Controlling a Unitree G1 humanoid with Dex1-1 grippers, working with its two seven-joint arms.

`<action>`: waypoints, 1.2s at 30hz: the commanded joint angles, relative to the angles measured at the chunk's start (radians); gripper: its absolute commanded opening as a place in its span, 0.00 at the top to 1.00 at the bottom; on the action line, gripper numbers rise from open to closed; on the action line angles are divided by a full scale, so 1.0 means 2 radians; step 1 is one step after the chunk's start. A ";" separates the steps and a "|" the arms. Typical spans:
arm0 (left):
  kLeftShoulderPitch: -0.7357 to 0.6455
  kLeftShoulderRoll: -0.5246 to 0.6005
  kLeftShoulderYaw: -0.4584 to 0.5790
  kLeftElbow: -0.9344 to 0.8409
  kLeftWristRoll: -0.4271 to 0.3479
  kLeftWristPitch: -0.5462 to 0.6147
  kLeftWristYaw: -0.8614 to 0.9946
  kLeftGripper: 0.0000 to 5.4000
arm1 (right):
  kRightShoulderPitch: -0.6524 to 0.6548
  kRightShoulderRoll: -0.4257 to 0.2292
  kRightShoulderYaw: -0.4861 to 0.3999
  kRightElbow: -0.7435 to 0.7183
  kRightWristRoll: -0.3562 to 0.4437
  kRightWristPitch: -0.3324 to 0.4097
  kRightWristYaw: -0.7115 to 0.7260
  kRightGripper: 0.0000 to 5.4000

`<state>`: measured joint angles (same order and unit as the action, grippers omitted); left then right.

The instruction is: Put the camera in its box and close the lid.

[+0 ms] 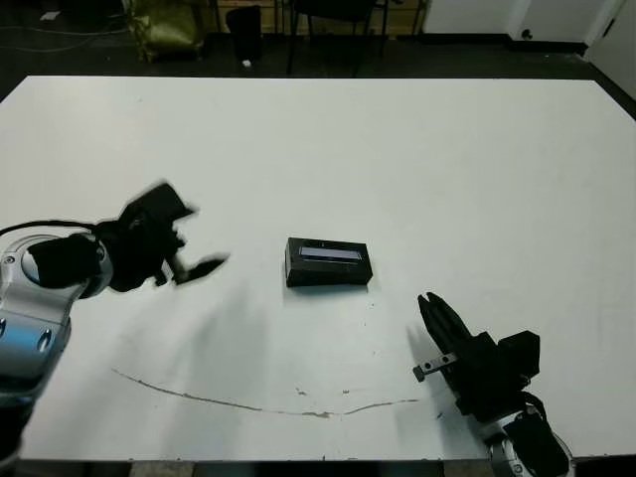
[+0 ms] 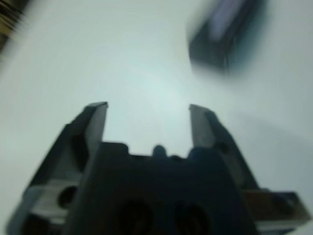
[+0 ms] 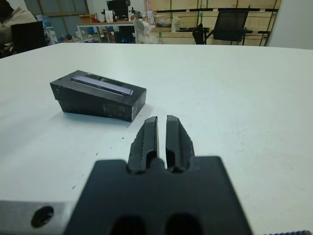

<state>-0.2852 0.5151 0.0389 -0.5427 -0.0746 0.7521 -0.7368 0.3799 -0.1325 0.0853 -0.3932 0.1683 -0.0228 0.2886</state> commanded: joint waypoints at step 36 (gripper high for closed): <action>0.076 -0.340 -0.239 0.188 0.058 -0.161 0.433 1.00 | 0.012 -0.008 -0.005 -0.001 -0.012 0.011 -0.007 1.00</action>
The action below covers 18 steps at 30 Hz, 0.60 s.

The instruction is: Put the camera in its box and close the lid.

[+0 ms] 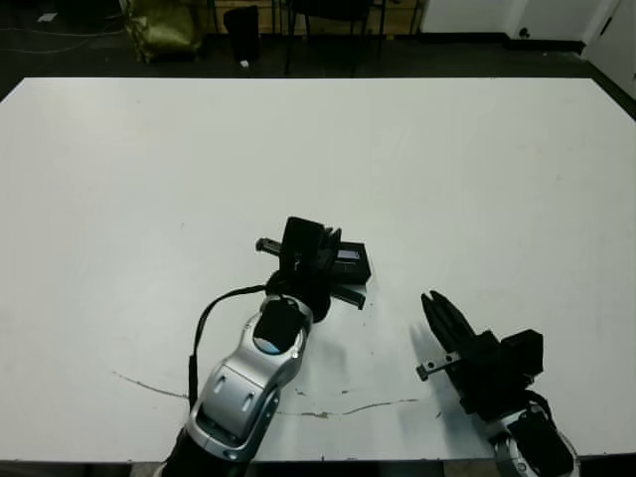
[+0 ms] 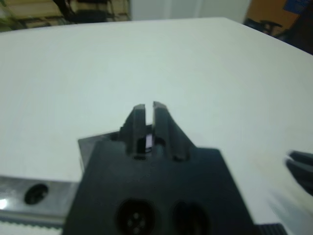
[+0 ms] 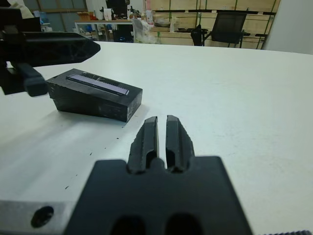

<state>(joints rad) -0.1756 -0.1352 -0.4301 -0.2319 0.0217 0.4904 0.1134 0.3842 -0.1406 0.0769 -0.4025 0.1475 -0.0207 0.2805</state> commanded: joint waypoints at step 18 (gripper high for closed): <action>0.045 -0.001 0.021 0.107 0.044 -0.089 0.026 1.00 | 0.011 -0.009 -0.006 -0.010 0.007 0.026 0.003 1.00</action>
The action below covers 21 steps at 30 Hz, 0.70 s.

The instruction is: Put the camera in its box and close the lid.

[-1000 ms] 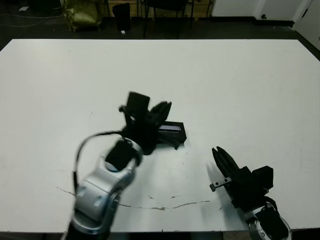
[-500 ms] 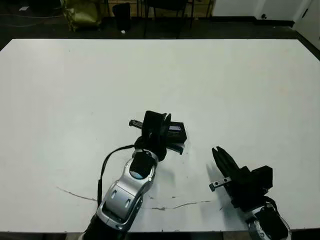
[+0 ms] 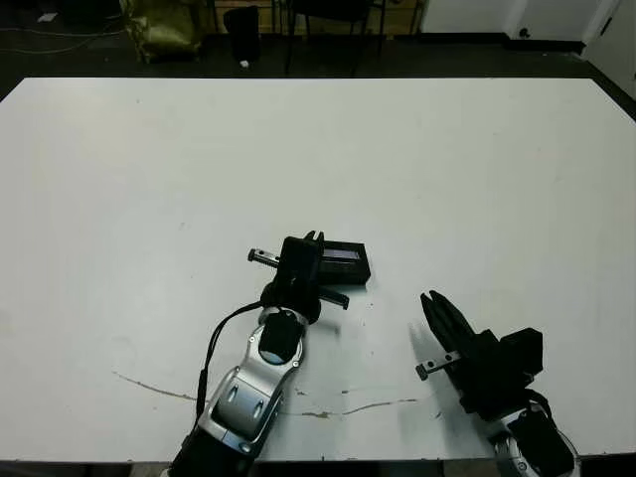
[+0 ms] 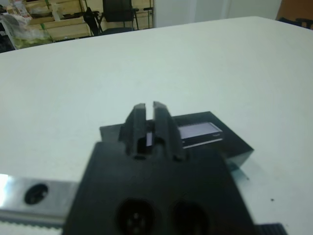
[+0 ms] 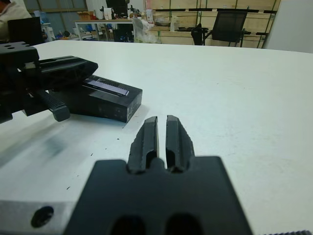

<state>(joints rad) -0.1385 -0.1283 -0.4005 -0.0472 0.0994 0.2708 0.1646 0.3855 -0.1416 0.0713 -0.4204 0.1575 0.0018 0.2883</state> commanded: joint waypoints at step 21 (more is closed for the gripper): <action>0.006 0.020 0.074 0.014 0.042 0.158 -0.016 1.00 | 0.010 -0.011 -0.007 -0.004 -0.001 0.020 0.002 1.00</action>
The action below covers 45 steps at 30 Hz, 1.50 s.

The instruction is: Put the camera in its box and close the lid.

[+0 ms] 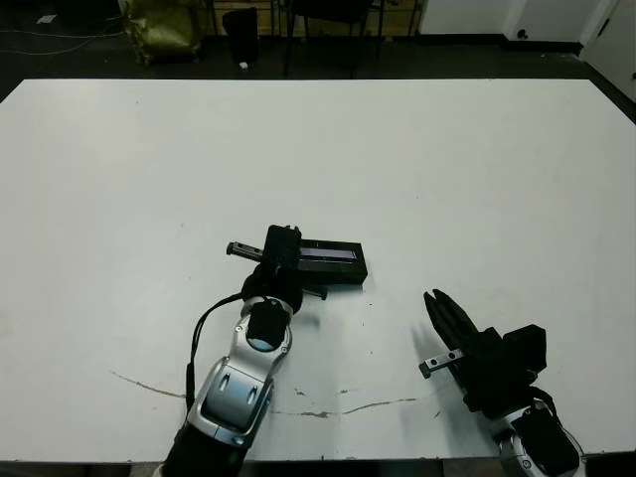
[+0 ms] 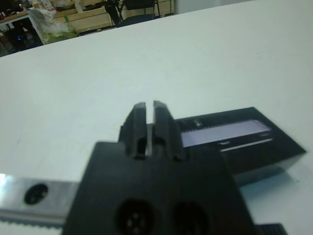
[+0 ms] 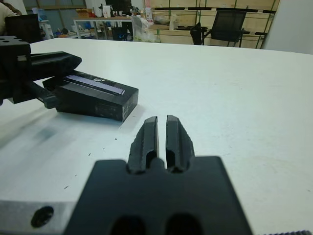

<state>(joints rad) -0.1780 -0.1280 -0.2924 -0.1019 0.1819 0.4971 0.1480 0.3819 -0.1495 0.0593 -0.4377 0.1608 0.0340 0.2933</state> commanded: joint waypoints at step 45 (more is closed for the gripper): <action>-0.142 0.453 0.191 0.060 -0.252 -0.057 -0.640 0.54 | 0.017 -0.010 0.000 0.007 -0.005 0.012 0.002 1.00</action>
<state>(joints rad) -0.4336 0.7575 0.1247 -0.0121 -0.3261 0.4059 -1.0915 0.3937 -0.1538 0.0631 -0.4261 0.1483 0.0355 0.2964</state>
